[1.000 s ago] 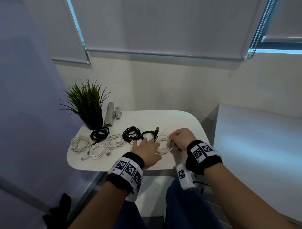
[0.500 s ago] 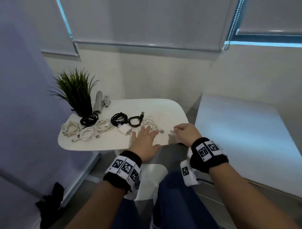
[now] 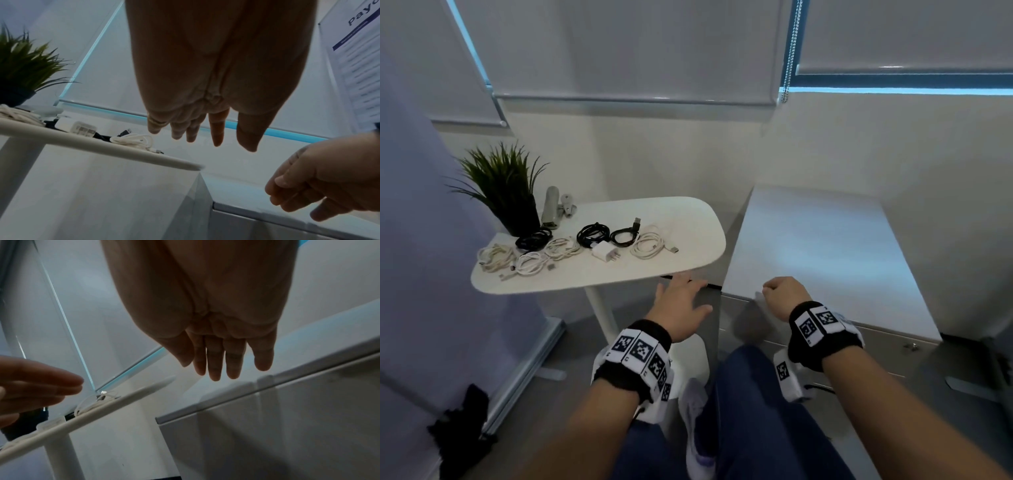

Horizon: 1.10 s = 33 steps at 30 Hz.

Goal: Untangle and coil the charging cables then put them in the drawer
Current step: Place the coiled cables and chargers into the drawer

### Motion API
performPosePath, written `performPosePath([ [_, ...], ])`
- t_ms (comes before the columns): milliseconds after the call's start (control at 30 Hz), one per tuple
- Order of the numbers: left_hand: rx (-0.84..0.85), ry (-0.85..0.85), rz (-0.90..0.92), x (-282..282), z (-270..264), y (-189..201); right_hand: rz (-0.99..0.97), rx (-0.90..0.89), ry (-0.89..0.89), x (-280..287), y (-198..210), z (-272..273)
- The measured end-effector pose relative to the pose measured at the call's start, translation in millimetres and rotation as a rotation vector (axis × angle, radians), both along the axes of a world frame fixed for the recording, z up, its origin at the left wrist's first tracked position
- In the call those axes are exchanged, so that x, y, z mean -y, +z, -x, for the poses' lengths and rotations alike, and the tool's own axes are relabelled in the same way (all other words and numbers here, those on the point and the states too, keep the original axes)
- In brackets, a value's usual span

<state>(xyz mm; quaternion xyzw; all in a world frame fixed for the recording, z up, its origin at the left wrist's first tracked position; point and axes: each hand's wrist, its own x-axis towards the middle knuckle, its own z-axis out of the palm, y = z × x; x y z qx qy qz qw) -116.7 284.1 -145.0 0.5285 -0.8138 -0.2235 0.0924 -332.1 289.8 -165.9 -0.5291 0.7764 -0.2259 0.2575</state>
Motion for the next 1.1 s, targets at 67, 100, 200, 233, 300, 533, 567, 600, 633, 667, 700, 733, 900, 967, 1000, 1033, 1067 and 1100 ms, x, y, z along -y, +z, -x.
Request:
performPosePath([
  [67,0.006,-0.004,-0.024,-6.1,5.1,-2.0,-0.04,-0.019,-0.02,-8.4,-3.7,5.0],
  [100,0.004,-0.005,-0.041,-8.2,7.8,-3.1,-0.056,-0.03,-0.027,-12.0,-4.9,7.5],
  [200,-0.045,-0.015,-0.092,-11.5,16.6,-6.6,-0.1,-0.064,-0.028,-23.5,-5.4,15.7],
  [233,-0.069,-0.016,-0.109,-11.0,20.5,-8.5,-0.112,-0.076,-0.025,-26.6,-5.5,19.7],
  [300,-0.105,-0.011,-0.151,-7.6,29.4,-12.4,-0.137,-0.097,-0.016,-31.8,-5.7,29.9],
  [533,-0.227,0.14,-0.306,11.7,61.9,-36.5,-0.203,-0.27,0.081,-48.0,-9.3,67.6],
  [567,-0.259,0.178,-0.305,13.2,65.4,-39.9,-0.217,-0.29,0.093,-49.0,-8.2,72.2],
  [600,-0.286,0.221,-0.305,14.7,68.3,-43.2,-0.232,-0.31,0.104,-49.2,-6.8,76.3],
  [633,-0.309,0.26,-0.306,16.6,70.6,-46.8,-0.243,-0.323,0.119,-48.4,-6.3,80.6],
  [667,-0.331,0.289,-0.308,18.9,72.7,-50.9,-0.252,-0.335,0.138,-47.3,-4.0,84.1],
  [700,-0.354,0.307,-0.31,21.3,74.6,-55.2,-0.255,-0.354,0.157,-45.3,-2.5,87.4],
  [733,-0.373,0.323,-0.315,23.7,76.5,-58.9,-0.261,-0.377,0.173,-42.7,-1.3,90.4],
  [900,-0.429,0.418,-0.309,35.1,85.5,-76.5,-0.318,-0.42,0.209,-25.8,-0.3,94.4],
  [967,-0.461,0.439,-0.31,39.2,87.9,-82.2,-0.297,-0.37,0.159,-21.1,-3.1,96.0],
  [1000,-0.475,0.442,-0.314,40.8,89.0,-84.5,-0.29,-0.352,0.134,-19.9,-4.0,97.5],
  [1033,-0.482,0.439,-0.313,41.6,90.0,-86.0,-0.279,-0.342,0.111,-18.5,-4.8,98.8],
  [1067,-0.477,0.433,-0.31,42.7,90.3,-87.8,-0.277,-0.343,0.092,-17.3,-4.7,99.6],
  [1100,-0.467,0.423,-0.305,43.9,89.7,-89.3,-0.272,-0.35,0.083,-15.8,-4.7,100.0],
])
